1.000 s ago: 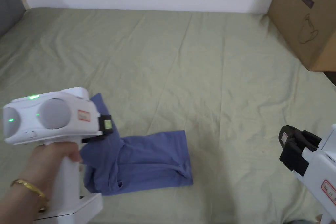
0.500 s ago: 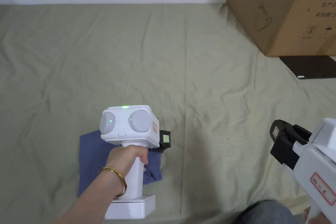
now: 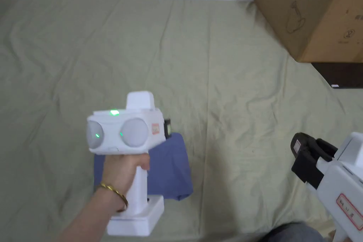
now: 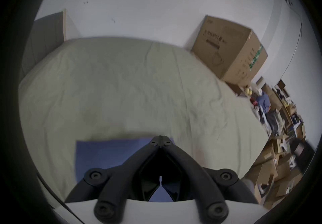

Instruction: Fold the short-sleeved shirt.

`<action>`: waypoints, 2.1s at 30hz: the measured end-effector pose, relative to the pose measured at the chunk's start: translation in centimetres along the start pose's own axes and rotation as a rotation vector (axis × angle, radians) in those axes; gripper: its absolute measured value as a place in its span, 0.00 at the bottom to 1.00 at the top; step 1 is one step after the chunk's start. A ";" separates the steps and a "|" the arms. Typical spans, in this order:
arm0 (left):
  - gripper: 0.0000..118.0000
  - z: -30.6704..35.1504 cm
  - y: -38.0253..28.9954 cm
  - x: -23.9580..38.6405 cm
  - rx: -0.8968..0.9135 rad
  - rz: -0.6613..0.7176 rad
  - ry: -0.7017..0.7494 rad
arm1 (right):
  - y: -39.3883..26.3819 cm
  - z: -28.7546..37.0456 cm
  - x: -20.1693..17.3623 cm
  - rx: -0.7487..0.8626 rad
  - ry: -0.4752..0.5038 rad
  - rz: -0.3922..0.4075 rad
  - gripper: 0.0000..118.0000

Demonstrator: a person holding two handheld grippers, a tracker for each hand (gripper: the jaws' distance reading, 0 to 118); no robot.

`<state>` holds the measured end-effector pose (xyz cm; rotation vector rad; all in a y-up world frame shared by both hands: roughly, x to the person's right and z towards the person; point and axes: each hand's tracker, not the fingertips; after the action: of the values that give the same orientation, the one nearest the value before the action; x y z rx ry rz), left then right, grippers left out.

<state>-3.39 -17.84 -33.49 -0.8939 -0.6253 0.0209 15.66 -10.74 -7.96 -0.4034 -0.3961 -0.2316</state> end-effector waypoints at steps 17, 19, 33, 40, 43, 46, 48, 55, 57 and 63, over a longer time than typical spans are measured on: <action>0.00 2.6 -1.0 -2.9 0.119 -0.027 -0.012 | 0.8 -0.7 -3.6 -0.020 0.057 0.079 0.00; 0.00 6.1 -0.3 -4.2 0.277 -0.066 0.085 | 1.2 -1.4 -4.9 -0.010 0.079 0.095 0.00; 0.00 13.4 -4.6 -12.9 0.431 0.024 0.366 | -6.5 -15.8 -20.1 -0.248 0.291 0.169 0.00; 0.07 13.6 -5.0 -15.7 0.396 0.109 0.416 | -13.9 -19.1 -21.4 -0.358 0.193 0.333 0.00; 0.20 13.9 -3.9 -16.7 0.416 0.142 0.388 | -13.1 -18.8 -22.3 -0.367 0.172 0.370 0.00; 0.78 13.6 -2.1 -17.9 0.393 0.199 0.260 | -13.1 -19.0 -21.4 -0.382 0.182 0.277 0.00; 1.00 12.7 -1.2 -19.1 0.337 0.236 0.096 | -12.9 -19.0 -21.1 -0.388 0.186 0.275 0.00; 1.00 3.2 -3.5 -24.7 -0.088 0.561 -0.473 | -12.5 -19.2 -20.6 -0.407 0.207 0.249 0.00; 1.00 0.9 -4.8 -25.4 -0.159 0.582 -0.498 | -12.5 -19.2 -20.5 -0.408 0.210 0.241 0.00; 1.00 -2.6 -5.9 -24.7 -0.249 0.542 -0.612 | -12.4 -19.4 -20.1 -0.415 0.223 0.224 0.00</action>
<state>-23.79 -30.22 -42.74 -1.2913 -0.9455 0.7402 0.26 -27.19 -28.62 -0.8164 -0.0781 -0.1372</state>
